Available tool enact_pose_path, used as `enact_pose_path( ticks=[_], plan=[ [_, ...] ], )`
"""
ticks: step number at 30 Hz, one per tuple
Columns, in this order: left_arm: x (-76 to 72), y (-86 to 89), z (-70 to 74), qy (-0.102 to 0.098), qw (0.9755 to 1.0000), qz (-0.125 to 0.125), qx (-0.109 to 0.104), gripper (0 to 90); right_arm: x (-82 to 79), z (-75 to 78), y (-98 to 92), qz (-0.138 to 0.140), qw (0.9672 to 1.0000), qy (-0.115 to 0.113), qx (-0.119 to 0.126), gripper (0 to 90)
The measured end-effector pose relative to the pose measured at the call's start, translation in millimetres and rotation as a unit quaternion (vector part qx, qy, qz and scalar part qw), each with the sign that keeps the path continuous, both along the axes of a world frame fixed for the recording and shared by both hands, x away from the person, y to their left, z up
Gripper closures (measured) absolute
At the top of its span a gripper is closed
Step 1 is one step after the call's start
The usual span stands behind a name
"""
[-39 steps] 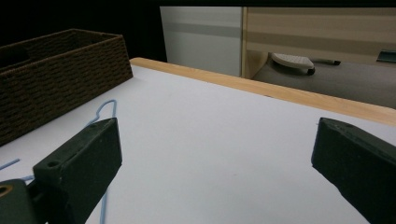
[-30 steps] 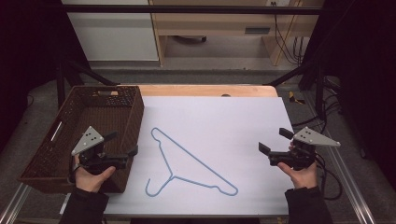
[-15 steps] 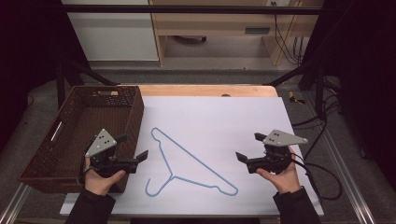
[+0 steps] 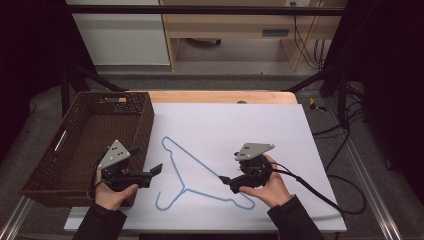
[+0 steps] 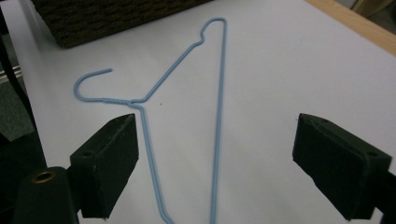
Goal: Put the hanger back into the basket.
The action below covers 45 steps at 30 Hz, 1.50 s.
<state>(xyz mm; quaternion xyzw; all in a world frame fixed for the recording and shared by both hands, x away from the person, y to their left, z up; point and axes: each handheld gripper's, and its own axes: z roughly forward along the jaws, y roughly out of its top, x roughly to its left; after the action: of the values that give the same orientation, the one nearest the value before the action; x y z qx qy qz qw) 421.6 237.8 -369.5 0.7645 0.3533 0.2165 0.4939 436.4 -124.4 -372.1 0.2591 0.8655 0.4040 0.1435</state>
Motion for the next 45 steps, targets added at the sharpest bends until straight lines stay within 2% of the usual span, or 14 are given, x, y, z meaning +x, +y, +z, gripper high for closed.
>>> enact_pose_path(
  ticks=[5, 7, 8, 11, 15, 22, 24, 26, 27, 29, 31, 36, 40, 45],
  plan=[
    [1.7, -1.2, -2.9, 0.004, 1.0000, -0.002, 0.004, 5.7, 5.3, -10.7, 23.6, 0.023, 0.9989, 0.021, -0.034, 15.9],
    [1.6, -1.9, -3.1, 0.004, 1.0000, -0.003, 0.005, 5.7, 6.6, -16.5, 36.5, 0.033, 0.9973, 0.033, -0.057, 16.7],
    [1.4, -2.3, -3.0, 0.004, 1.0000, -0.004, 0.005, 5.7, 6.6, -16.5, 36.5, 0.033, 0.9973, 0.033, -0.057, 16.7],
    [0.8, -3.9, -2.7, 0.002, 1.0000, -0.007, 0.005, 5.7, 10.7, -25.9, 53.3, 0.053, 0.9938, 0.052, -0.083, 19.9],
    [0.8, -4.2, -2.6, 0.003, 1.0000, -0.007, 0.004, 5.8, 13.4, -31.6, 62.5, 0.066, 0.9911, 0.064, -0.095, 24.9],
    [0.3, -4.2, -1.9, 0.002, 0.9999, -0.010, 0.006, 5.9, 18.2, -46.2, 87.7, 0.097, 0.9804, 0.095, -0.142, 40.0],
    [0.1, -4.2, -1.6, 0.002, 0.9999, -0.010, 0.005, 5.9, 18.9, -47.9, 89.6, 0.100, 0.9802, 0.095, -0.142, 40.9],
    [0.1, -3.7, -1.4, 0.002, 0.9999, -0.010, 0.004, 6.0, 20.0, -51.5, 95.5, 0.104, 0.9770, 0.104, -0.155, 43.5],
    [0.1, -3.5, -1.2, 0.002, 0.9999, -0.010, 0.004, 6.0, 21.6, -55.0, 99.3, 0.112, 0.9734, 0.109, -0.168, 44.8],
    [0.2, -3.1, -0.9, 0.002, 0.9999, -0.010, 0.003, 6.0, 22.8, -57.8, 101.6, 0.114, 0.9704, 0.117, -0.178, 48.0],
    [0.3, -2.8, -0.8, 0.002, 0.9999, -0.010, 0.004, 6.0, 23.4, -59.6, 102.5, 0.114, 0.9693, 0.121, -0.181, 49.2],
    [0.2, -3.7, -1.0, 0.001, 0.9999, -0.010, 0.006, 6.0, 23.0, -67.5, 104.5, 0.122, 0.9625, 0.120, -0.211, 57.0],
    [-0.3, -4.1, -0.5, 0.000, 0.9999, -0.010, 0.006, 6.0, 22.0, -74.6, 105.6, 0.133, 0.9612, 0.118, -0.211, 64.3],
    [-0.6, -3.3, 0.1, -0.001, 0.9999, -0.010, 0.005, 6.1, 20.4, -79.7, 107.1, 0.130, 0.9622, 0.123, -0.205, 70.6]
  ],
)
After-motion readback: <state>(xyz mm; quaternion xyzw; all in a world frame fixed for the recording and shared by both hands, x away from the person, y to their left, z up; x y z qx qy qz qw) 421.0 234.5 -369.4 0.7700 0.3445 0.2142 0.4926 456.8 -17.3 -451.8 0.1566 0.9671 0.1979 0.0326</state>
